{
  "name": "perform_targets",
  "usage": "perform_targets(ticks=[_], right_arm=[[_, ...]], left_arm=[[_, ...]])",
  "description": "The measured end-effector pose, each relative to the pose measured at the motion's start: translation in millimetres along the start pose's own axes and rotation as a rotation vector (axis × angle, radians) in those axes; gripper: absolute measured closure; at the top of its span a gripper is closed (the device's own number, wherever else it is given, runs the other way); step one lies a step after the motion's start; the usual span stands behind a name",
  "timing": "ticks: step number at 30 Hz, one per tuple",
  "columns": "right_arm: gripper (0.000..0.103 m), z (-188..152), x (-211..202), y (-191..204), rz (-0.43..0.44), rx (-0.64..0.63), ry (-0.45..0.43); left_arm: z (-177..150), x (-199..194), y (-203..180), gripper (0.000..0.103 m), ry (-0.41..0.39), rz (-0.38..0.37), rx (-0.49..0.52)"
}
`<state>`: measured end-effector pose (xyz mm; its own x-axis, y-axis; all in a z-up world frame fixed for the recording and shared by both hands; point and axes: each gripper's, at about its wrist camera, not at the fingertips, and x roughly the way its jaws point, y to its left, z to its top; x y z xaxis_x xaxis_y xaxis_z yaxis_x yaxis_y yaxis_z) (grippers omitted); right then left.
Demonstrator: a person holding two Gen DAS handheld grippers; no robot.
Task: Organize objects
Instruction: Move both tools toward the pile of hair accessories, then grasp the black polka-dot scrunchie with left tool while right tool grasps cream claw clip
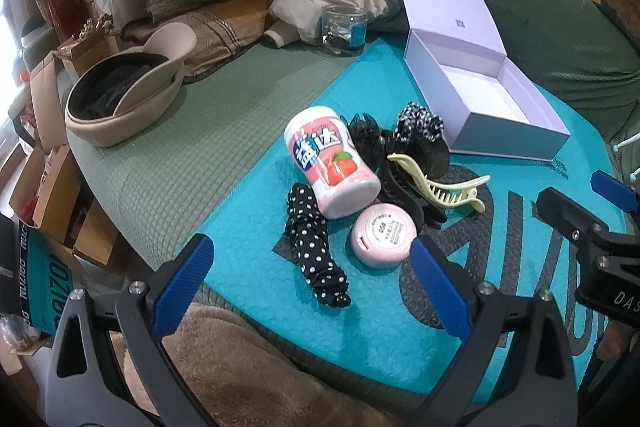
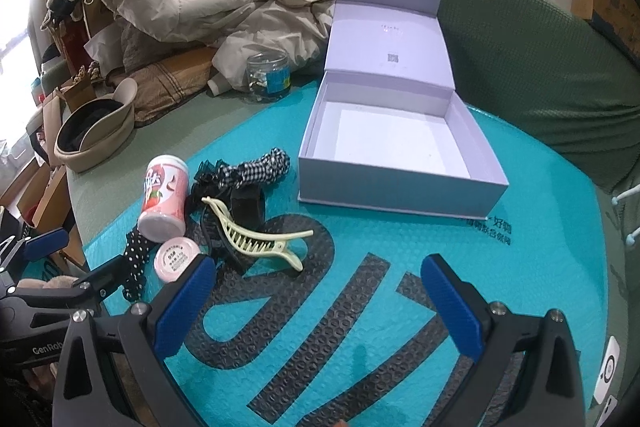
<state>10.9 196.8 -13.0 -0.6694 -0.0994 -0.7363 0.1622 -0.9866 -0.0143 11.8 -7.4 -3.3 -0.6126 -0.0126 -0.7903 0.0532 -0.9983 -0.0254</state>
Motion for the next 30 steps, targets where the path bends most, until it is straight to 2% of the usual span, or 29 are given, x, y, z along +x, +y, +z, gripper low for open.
perform_targets(ticks=[9, 14, 24, 27, 30], right_arm=[[0.006, -8, 28, -2, 0.049, -0.004, 0.066], [0.012, -10, 47, 3, 0.088, -0.021, 0.104], [0.017, -7, 67, 15, 0.169, -0.049, 0.146], [0.020, -2, 74, 15, 0.174, -0.050, 0.155], [0.021, 2, 81, 15, 0.177, -0.049, 0.163]], left_arm=[[-9, 17, -9, 0.006, 0.041, -0.061, 0.008], [-12, 26, -8, 0.009, 0.064, -0.062, -0.001], [-12, 40, 7, 0.015, 0.106, -0.031, -0.047], [-10, 47, 10, 0.023, 0.127, -0.002, -0.037], [-8, 55, 10, 0.032, 0.152, -0.007, -0.036]])
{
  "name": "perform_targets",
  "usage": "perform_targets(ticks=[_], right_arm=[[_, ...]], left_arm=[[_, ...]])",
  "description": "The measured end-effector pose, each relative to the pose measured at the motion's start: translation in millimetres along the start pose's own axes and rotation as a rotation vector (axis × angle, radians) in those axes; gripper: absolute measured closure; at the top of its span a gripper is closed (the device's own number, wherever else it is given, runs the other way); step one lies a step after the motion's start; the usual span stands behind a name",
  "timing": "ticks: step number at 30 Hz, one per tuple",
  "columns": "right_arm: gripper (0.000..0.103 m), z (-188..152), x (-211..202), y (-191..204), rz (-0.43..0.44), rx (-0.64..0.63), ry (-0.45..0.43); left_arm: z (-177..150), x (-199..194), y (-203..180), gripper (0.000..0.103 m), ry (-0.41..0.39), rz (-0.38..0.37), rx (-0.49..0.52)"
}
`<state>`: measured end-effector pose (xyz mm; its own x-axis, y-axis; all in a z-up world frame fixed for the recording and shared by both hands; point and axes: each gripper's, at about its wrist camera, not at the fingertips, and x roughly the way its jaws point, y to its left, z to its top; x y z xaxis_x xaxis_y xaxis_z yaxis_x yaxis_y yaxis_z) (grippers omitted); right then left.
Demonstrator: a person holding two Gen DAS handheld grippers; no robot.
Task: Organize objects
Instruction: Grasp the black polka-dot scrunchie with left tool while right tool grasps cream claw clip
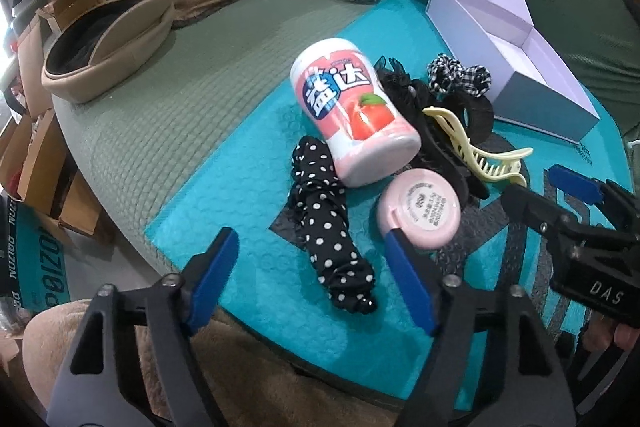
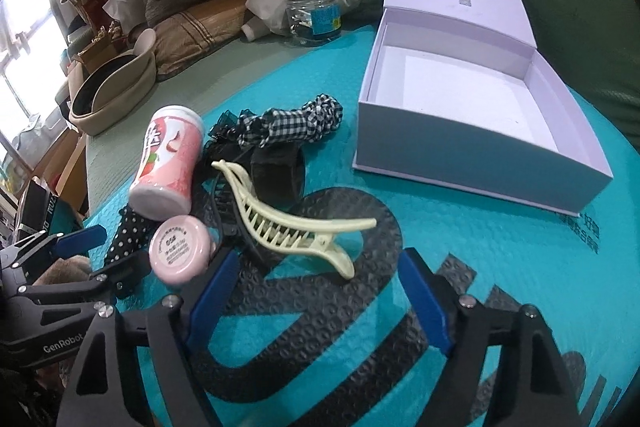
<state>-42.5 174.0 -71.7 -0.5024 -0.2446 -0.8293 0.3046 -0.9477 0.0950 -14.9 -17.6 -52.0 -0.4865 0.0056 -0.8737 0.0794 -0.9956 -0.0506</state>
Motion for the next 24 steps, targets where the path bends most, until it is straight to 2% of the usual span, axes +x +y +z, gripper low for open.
perform_targets(ticks=[6, 11, 15, 19, 21, 24], right_arm=[[0.022, 8, 11, -3, 0.021, -0.004, 0.014], [0.022, 12, 22, -1, 0.067, -0.010, 0.047], [0.024, 13, 26, -5, 0.081, 0.008, 0.055], [0.042, 11, 25, -3, 0.118, 0.001, 0.044], [0.045, 10, 24, -1, 0.129, -0.006, 0.043], [0.064, 9, 22, 1, 0.150, -0.009, 0.042]], left_arm=[[7, 11, -3, 0.045, 0.030, 0.000, 0.026], [12, 14, -4, 0.055, 0.025, -0.001, 0.048], [14, 14, -5, 0.066, 0.024, -0.015, 0.055], [14, 13, -6, 0.073, 0.023, -0.027, 0.055], [13, 13, -7, 0.076, 0.025, -0.037, 0.054], [13, 11, -6, 0.080, 0.029, -0.050, 0.049]])
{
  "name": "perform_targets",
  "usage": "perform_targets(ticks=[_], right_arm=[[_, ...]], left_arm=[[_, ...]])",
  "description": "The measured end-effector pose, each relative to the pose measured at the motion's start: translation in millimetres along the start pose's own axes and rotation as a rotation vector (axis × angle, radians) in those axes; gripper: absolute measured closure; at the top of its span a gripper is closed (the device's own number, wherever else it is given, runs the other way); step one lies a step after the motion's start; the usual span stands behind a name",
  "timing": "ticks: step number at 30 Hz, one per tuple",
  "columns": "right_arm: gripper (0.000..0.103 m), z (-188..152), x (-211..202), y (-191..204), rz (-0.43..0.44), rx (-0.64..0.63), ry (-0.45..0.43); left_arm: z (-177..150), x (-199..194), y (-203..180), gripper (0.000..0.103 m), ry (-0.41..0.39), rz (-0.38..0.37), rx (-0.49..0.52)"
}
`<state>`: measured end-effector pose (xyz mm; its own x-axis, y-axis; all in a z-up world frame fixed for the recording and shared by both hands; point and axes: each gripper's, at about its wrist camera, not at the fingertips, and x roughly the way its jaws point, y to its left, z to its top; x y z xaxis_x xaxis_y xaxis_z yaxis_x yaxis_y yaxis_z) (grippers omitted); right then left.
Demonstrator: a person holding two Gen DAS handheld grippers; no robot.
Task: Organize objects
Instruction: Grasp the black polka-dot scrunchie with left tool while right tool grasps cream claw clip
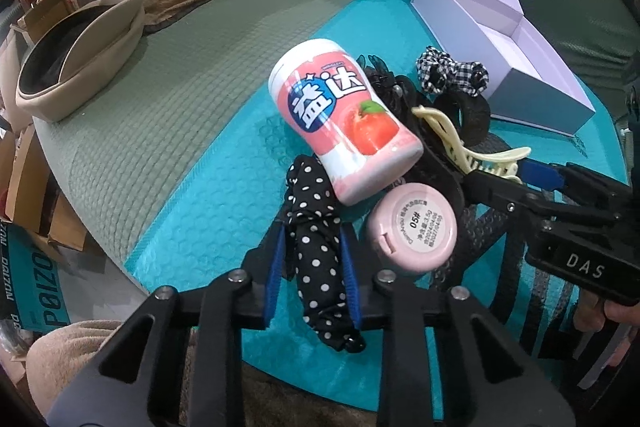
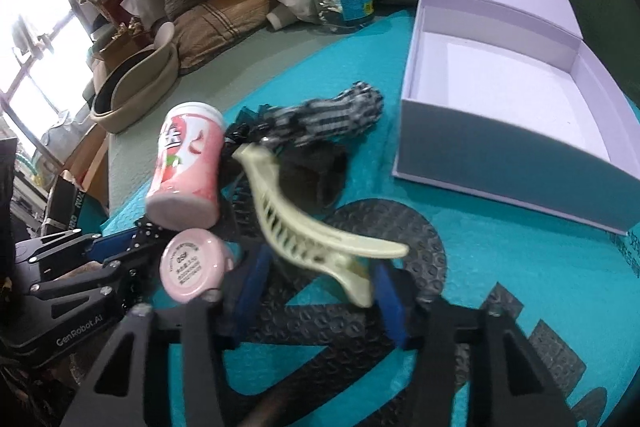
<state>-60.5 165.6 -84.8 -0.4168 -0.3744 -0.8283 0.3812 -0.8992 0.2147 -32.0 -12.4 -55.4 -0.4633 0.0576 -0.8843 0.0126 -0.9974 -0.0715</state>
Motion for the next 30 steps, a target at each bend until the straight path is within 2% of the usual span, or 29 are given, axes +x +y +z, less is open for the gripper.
perform_targets(ticks=[2, 4, 10, 16, 18, 19, 20, 22, 25, 30], right_arm=[[0.083, -1, 0, 1, -0.011, -0.003, 0.008], [0.090, -2, 2, 1, -0.040, -0.007, 0.021], [0.097, -9, -7, 0, -0.047, -0.006, 0.013], [0.098, -21, -21, 4, -0.053, -0.038, 0.023], [0.094, -23, -30, 7, -0.094, -0.066, -0.014], [0.082, -22, -33, 9, -0.117, -0.083, -0.033], [0.061, -20, -36, 9, -0.140, -0.094, -0.057], [0.052, -17, -41, 10, -0.162, -0.103, -0.106], [0.052, -8, -41, 11, -0.154, -0.118, -0.142], [0.053, 6, -21, 7, -0.129, -0.107, -0.090]], left_arm=[[-1, -1, 1, 0.081, 0.004, -0.013, -0.009], [-2, -1, 1, 0.083, 0.006, -0.021, -0.010], [-7, -3, -4, 0.084, 0.007, -0.037, -0.002], [-11, -6, -5, 0.084, 0.007, -0.057, 0.000], [-11, -7, -6, 0.084, 0.007, -0.060, -0.002], [-12, -8, -6, 0.084, 0.006, -0.063, -0.004], [-13, -9, -6, 0.084, 0.004, -0.063, -0.003], [-14, -11, -8, 0.084, -0.002, -0.057, 0.003], [-16, -12, -10, 0.084, -0.005, -0.054, 0.001], [-12, -10, -6, 0.084, -0.009, -0.038, -0.026]])
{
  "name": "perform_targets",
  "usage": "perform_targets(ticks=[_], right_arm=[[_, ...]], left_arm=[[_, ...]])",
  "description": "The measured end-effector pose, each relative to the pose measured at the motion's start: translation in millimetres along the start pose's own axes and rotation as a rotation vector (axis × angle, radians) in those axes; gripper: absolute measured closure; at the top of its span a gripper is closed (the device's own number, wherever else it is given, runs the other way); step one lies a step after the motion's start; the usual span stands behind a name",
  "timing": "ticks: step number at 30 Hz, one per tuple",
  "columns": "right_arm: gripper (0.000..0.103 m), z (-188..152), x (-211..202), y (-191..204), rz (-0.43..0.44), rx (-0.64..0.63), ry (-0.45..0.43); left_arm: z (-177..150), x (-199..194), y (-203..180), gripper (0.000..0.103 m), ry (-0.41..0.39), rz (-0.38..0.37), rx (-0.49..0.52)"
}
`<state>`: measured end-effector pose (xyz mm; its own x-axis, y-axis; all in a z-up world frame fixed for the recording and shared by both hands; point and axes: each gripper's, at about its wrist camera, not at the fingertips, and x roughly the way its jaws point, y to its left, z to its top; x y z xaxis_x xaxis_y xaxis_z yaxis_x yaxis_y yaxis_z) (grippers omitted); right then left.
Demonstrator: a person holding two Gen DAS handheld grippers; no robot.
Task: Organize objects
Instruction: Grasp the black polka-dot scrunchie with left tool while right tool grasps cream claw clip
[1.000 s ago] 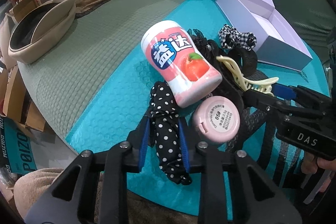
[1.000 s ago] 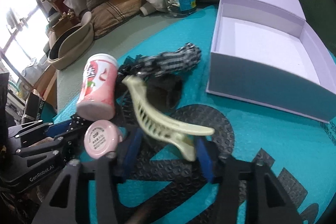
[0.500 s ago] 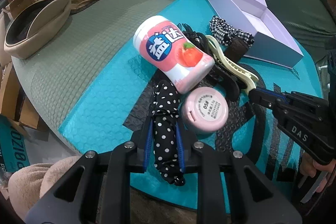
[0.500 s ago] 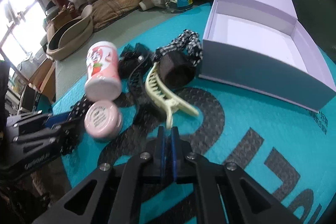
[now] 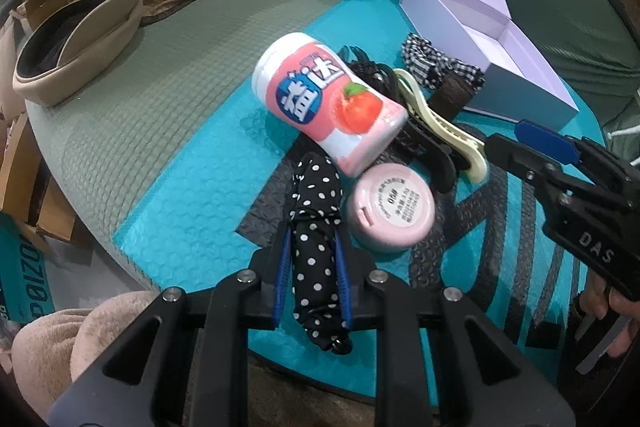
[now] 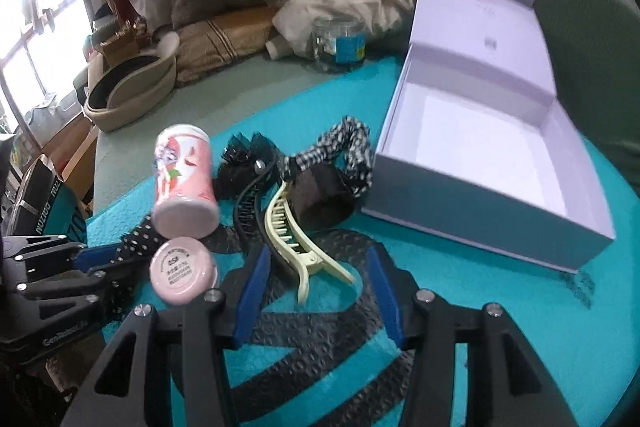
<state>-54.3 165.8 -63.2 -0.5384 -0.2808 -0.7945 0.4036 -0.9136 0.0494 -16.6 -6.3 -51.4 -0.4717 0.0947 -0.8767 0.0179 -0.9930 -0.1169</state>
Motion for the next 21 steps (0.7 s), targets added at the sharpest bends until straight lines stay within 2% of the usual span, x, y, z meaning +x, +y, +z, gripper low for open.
perform_targets(ticks=[2, 7, 11, 21], right_arm=[[0.059, 0, 9, 1, 0.023, -0.002, 0.019], [0.059, 2, 15, 2, 0.057, -0.002, 0.021], [0.059, 8, 17, 1, 0.052, 0.002, 0.008], [0.059, 14, 30, -2, 0.077, 0.006, 0.070]], left_arm=[[2, 0, 2, 0.084, -0.001, 0.013, -0.011], [4, 3, 6, 0.084, 0.001, 0.026, -0.016], [7, 5, 7, 0.084, 0.003, 0.025, -0.020], [16, 12, 12, 0.084, 0.008, 0.031, -0.022]])
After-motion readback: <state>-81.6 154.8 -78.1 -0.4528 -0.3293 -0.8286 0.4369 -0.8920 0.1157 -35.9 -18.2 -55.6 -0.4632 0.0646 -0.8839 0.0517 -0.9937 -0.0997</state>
